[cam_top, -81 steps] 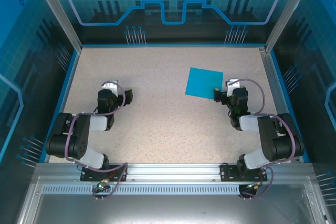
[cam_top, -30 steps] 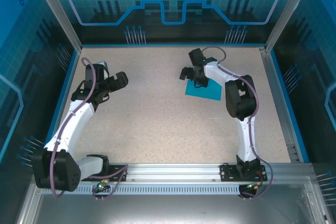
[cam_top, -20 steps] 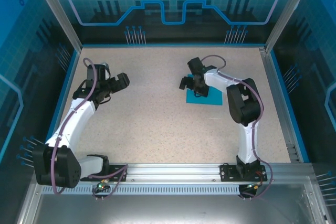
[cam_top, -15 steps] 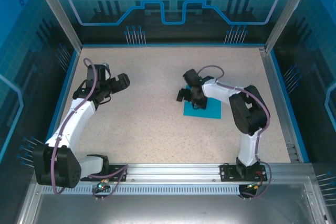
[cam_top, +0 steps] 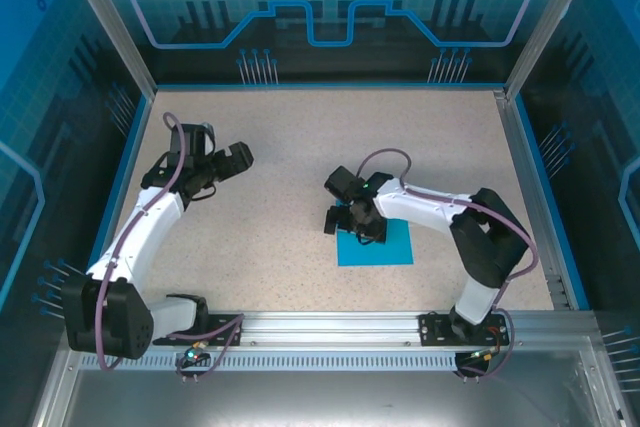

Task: Fold a paper plane with a square sheet of paper (pick it up from the middle)
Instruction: Move the square sheet of paper to the center of the table, then fold the square sheet of paper in half at the center of the table.

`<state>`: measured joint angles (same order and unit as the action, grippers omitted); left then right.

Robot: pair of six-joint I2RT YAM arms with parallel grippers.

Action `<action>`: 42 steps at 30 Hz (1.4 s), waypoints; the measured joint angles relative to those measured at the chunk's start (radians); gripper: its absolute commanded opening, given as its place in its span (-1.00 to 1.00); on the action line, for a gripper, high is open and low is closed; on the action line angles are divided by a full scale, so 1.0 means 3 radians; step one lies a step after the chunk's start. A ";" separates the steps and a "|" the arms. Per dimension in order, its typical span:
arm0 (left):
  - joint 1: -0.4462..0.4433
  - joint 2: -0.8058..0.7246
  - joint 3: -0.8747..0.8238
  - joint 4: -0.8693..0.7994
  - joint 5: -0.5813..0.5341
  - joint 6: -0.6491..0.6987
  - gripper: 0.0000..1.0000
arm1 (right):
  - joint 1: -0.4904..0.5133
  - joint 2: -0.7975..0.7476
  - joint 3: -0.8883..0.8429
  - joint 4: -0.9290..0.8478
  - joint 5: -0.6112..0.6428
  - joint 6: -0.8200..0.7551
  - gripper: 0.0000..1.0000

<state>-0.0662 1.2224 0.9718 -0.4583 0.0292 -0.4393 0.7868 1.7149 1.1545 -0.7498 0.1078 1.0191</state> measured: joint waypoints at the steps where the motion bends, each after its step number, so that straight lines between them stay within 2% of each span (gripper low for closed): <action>1: -0.0015 0.0000 0.0006 -0.0009 0.0009 0.0000 0.97 | -0.0029 -0.0076 0.0045 -0.0061 0.0034 -0.0095 0.99; 4: -0.0039 0.0009 0.0017 -0.0028 0.0022 0.0000 0.97 | -0.0193 -0.0188 0.0144 -0.0197 0.0056 -0.0338 0.99; 8: -0.0046 0.0088 0.0057 -0.0055 0.0039 0.0000 0.97 | -0.0426 -0.0014 0.0258 -0.0387 0.0102 -0.0617 0.99; 16: -0.0046 0.0240 0.0088 -0.0103 0.0060 0.0001 0.97 | -0.0446 0.0548 0.0540 -0.0596 0.0126 -0.0932 0.99; 31: -0.0046 0.0446 0.0158 -0.0135 0.0070 0.0003 0.97 | -0.0528 0.0846 0.0549 -0.0575 -0.0037 -0.0983 0.99; 42: -0.0046 0.0481 0.0182 -0.0193 0.0069 0.0003 0.97 | -0.0548 0.0872 0.0528 -0.0529 -0.0121 -0.0969 0.83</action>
<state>-0.0799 1.3666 1.0264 -0.5163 0.0498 -0.4385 0.6224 1.9766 1.3128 -0.9085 0.0715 0.7284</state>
